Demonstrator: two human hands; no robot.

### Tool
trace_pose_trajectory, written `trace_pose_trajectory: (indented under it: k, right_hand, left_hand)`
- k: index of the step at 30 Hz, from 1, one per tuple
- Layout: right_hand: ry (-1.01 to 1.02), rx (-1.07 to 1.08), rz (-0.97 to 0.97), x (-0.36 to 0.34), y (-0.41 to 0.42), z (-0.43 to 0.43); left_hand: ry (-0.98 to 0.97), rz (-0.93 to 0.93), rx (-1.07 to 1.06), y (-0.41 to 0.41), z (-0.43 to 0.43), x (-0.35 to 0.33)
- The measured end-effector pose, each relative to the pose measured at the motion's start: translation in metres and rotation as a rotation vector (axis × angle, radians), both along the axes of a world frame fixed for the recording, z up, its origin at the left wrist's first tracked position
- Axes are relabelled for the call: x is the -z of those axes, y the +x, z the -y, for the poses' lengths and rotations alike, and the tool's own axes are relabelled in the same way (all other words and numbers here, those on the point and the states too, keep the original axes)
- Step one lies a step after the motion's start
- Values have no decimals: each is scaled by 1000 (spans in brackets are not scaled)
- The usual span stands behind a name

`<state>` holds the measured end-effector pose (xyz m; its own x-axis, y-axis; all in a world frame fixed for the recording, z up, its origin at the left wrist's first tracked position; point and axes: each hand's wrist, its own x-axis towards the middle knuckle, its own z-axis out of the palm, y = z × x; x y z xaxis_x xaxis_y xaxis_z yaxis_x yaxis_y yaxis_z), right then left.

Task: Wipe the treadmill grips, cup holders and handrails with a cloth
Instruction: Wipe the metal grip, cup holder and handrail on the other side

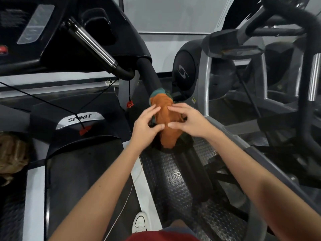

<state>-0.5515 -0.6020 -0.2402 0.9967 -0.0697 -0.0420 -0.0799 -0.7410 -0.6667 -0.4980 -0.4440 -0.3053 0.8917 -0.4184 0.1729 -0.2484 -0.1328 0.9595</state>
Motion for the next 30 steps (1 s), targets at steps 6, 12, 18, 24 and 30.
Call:
trace_pose_trajectory:
  k: [6, 12, 18, 24, 30]
  right_hand:
    - [-44, 87, 134, 6, -1, -2]
    - [-107, -2, 241, 18, -90, -6]
    - [6, 38, 197, 19, -83, -1]
    - [181, -163, -182, 14, -106, 12]
    - [150, -39, 116, 26, -150, 8]
  left_hand:
    - [-2, 76, -168, -6, 6, -1]
    - [-14, 144, -35, -88, -9, 27]
    - [-27, 93, -150, -78, 0, 14]
    - [-13, -135, 83, -108, -12, 17]
    - [-16, 2, -91, -152, -10, 20]
